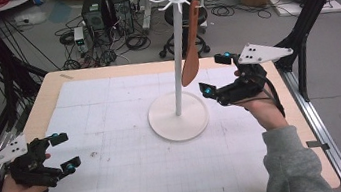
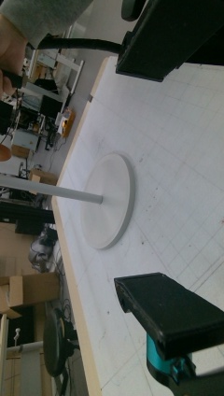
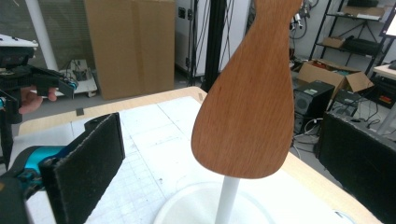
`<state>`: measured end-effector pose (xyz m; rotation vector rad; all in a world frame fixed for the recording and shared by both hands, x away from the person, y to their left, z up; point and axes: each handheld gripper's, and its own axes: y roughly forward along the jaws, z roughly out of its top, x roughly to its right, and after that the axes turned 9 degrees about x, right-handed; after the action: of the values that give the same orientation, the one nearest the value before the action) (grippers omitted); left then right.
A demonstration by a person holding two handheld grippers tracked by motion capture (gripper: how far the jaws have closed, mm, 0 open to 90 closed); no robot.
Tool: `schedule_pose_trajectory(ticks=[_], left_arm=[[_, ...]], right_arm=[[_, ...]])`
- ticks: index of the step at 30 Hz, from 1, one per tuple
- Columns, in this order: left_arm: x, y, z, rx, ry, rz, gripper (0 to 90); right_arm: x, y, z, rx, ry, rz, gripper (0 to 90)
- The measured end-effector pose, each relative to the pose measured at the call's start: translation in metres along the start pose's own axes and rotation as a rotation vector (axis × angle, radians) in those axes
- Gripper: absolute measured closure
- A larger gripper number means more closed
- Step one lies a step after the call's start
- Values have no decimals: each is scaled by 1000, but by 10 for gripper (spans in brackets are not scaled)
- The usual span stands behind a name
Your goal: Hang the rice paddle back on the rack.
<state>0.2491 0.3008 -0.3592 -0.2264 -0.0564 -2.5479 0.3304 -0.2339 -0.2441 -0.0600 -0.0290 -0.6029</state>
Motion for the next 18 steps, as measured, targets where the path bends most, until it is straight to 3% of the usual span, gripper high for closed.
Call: schedule_pose_trajectory(ticks=[10, 18], left_arm=[[-3, 2, 1, 6, 6, 3, 18], [-7, 4, 3, 34, 1, 15, 18]], right_arm=[[-5, -7, -28, -23, 11, 6, 0], [-4, -27, -60, -2, 51, -35, 0]])
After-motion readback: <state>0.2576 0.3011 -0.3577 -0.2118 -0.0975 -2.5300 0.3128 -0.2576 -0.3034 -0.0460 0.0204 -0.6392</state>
